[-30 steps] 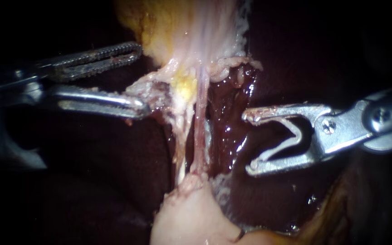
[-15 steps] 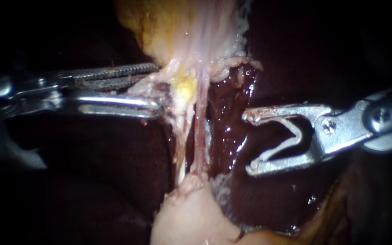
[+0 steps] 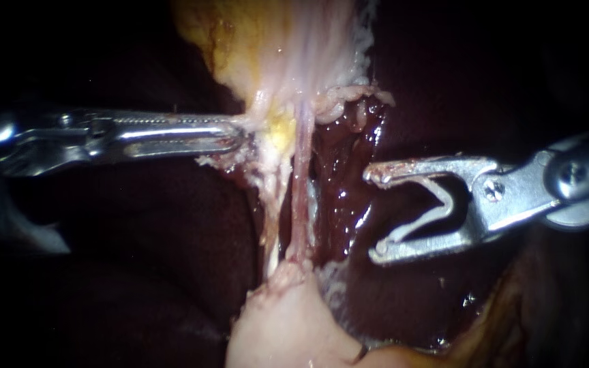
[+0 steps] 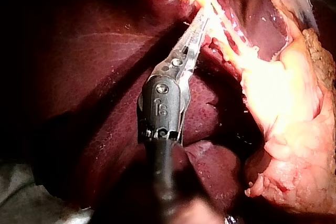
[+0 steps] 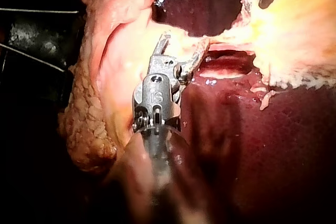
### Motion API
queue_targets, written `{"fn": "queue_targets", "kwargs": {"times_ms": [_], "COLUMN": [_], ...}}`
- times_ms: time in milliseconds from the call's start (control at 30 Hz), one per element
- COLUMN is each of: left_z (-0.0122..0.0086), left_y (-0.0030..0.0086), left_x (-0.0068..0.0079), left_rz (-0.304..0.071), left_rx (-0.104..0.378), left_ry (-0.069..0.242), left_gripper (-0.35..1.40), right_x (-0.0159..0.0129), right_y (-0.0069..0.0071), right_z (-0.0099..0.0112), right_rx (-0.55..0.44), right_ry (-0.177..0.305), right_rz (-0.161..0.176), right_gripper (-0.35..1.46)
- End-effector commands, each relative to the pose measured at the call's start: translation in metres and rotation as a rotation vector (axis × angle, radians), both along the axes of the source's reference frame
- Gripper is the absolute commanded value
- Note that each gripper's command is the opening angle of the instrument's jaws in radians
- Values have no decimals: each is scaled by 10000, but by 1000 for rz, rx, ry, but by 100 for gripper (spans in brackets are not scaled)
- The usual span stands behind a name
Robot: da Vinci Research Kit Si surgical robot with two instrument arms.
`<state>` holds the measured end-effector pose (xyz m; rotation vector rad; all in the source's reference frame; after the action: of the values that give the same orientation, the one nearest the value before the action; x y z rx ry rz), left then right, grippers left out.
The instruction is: Grabbing gallbladder
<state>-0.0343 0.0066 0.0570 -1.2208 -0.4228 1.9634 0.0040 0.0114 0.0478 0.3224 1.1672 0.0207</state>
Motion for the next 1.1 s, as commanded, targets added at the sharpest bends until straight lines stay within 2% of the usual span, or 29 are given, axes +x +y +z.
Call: {"fn": "queue_targets", "kwargs": {"times_ms": [33, 133, 433, 533, 600, 733, 800, 1000, 1100], "left_z": [-3, -9, -21, -34, -47, -75, -87, -105, -107], "left_y": [1, 4, 9, 17, 27, 47, 55, 68, 70], "left_x": [1, 5, 16, 26, 35, 55, 64, 76, 77], "left_rz": [-3, -3, -2, 5, 1, -42, -52, -76, -77], "left_rx": [15, 38, 63, 73, 78, 76, 58, 39, 39], "left_ry": [-7, -11, -16, -23, -21, -39, -46, -61, -63], "left_gripper": [-35, -35, -35, -35, -35, -35, -35, -35, -35], "right_x": [0, 0, 0, -1, -1, -1, -1, -1, -1], "right_y": [0, 0, 0, 0, 0, 0, 0, 0, 0], "right_z": [0, 0, 0, 0, 0, 0, 0, 0, 0], "right_rx": [0, 0, 0, 0, 0, 0, 0, 0, 0], "right_ry": [0, 0, 0, 0, 0, 1, 1, 1, 1], "right_rz": [-1, -1, -1, -1, -1, -1, -1, -1, -1], "right_gripper": [46, 46, 46, 46, 46, 46, 46, 46, 46]}}
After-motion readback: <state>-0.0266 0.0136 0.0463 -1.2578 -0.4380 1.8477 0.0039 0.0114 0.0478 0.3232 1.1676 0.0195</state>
